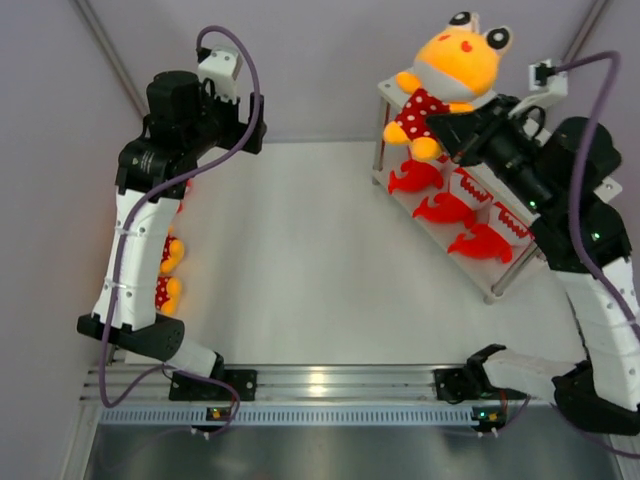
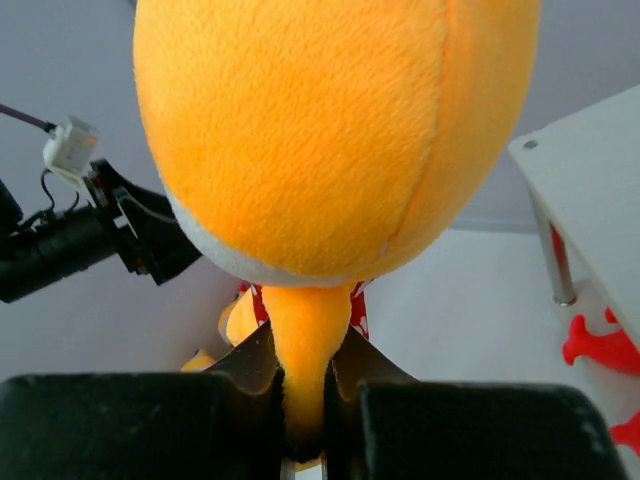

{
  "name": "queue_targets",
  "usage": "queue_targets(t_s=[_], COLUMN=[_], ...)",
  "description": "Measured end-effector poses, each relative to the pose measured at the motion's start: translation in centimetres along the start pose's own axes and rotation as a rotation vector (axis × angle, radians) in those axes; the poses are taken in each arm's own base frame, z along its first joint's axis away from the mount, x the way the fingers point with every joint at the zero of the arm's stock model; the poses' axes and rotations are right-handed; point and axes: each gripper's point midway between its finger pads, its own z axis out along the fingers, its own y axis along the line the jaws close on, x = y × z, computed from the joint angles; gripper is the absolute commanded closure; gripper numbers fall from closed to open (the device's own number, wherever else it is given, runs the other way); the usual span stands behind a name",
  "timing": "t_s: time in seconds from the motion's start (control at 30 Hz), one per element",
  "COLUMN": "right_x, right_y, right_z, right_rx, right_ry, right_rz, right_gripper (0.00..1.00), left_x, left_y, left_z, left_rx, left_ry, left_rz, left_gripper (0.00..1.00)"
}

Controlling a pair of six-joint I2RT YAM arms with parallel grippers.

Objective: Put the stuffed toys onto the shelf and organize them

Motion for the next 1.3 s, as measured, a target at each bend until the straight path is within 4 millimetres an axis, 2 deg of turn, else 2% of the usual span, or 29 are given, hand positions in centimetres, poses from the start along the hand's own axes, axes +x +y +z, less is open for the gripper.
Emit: queue_targets(t_s=[0.13, 0.2, 0.3, 0.43, 0.57, 0.63, 0.7, 0.77, 0.93, 1.03, 1.1, 1.17, 1.3], right_x=[-4.1, -5.0, -5.3, -4.2, -1.8, -0.3, 1.3, 1.9, 1.3, 0.4, -0.1, -0.5, 0.2], right_y=[-1.0, -1.6, -3.2, -7.3, -15.2, -17.9, -19.4, -19.9, -20.2, -20.5, -21.2, -22.2, -22.4], right_z=[-3.9, -5.0, -5.8, -6.2, -7.8, -8.0, -7.8, -7.7, -8.1, -7.4, -6.2, -3.8, 2.1], right_rx=[0.048, 0.077, 0.125, 0.213, 0.377, 0.425, 0.427, 0.413, 0.393, 0.367, 0.361, 0.350, 0.279], right_ry=[-0.115, -0.136, -0.126, -0.057, 0.001, 0.037, 0.086, 0.108, 0.089, 0.065, 0.068, 0.076, 0.123], right_rz=[-0.019, -0.026, -0.034, -0.015, 0.107, 0.178, 0.246, 0.295, 0.335, 0.355, 0.379, 0.393, 0.449], right_gripper=[1.00, 1.00, 1.00, 1.00, 1.00, 1.00, 1.00, 1.00, 1.00, 1.00, 1.00, 1.00, 1.00], left_x=[0.6, 1.1, 2.3, 4.0, 5.2, 5.6, 5.7, 5.8, 5.7, 5.7, 5.7, 5.7, 5.7], left_y=[0.0, 0.0, -0.1, -0.2, -0.6, -0.8, -0.8, -0.8, -0.9, -0.9, -1.0, -1.1, -1.2], left_z=[0.3, 0.5, 1.0, 1.7, 2.0, 2.1, 2.1, 1.9, 1.4, 1.4, 1.4, 1.4, 1.4], left_rx=[-0.002, -0.001, 0.002, 0.010, 0.030, 0.041, 0.044, 0.046, 0.049, 0.050, 0.053, 0.060, 0.064], left_ry=[0.018, 0.031, 0.063, 0.108, 0.139, 0.149, 0.151, 0.152, 0.145, 0.144, 0.144, 0.143, 0.143], left_rz=[0.000, 0.002, 0.008, 0.012, 0.017, 0.021, 0.024, 0.027, 0.030, 0.030, 0.029, 0.028, 0.025], left_gripper=[0.02, 0.02, 0.02, 0.02, 0.02, 0.02, 0.02, 0.02, 0.02, 0.02, 0.02, 0.02, 0.02])
